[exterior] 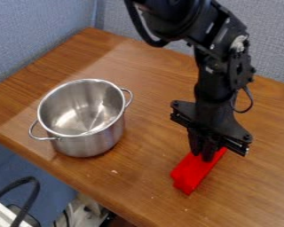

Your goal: Move the red object from the metal pot to the table

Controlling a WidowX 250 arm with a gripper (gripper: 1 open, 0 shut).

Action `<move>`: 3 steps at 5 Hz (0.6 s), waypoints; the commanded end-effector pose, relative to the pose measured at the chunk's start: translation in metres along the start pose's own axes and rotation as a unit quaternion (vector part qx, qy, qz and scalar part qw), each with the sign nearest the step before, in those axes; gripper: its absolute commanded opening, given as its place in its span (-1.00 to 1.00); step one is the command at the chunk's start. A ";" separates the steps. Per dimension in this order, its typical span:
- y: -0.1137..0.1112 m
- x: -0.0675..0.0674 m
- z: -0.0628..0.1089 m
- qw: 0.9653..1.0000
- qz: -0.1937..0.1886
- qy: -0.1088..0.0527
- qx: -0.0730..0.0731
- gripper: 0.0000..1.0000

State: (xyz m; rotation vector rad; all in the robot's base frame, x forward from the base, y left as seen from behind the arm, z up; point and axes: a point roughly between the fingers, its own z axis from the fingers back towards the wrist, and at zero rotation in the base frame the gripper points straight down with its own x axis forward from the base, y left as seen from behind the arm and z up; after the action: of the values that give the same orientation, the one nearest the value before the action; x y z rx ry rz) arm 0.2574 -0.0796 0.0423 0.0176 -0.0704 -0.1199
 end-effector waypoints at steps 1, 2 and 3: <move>-0.006 0.000 -0.007 1.000 -0.026 0.010 0.009 -1.00; -0.008 0.002 0.005 1.000 -0.009 0.015 0.020 -1.00; -0.010 0.006 0.018 0.999 0.012 0.016 0.030 -1.00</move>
State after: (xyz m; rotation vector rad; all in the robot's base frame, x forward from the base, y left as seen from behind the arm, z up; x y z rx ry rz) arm 0.2525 -0.0871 0.0471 0.0870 0.0111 -0.0845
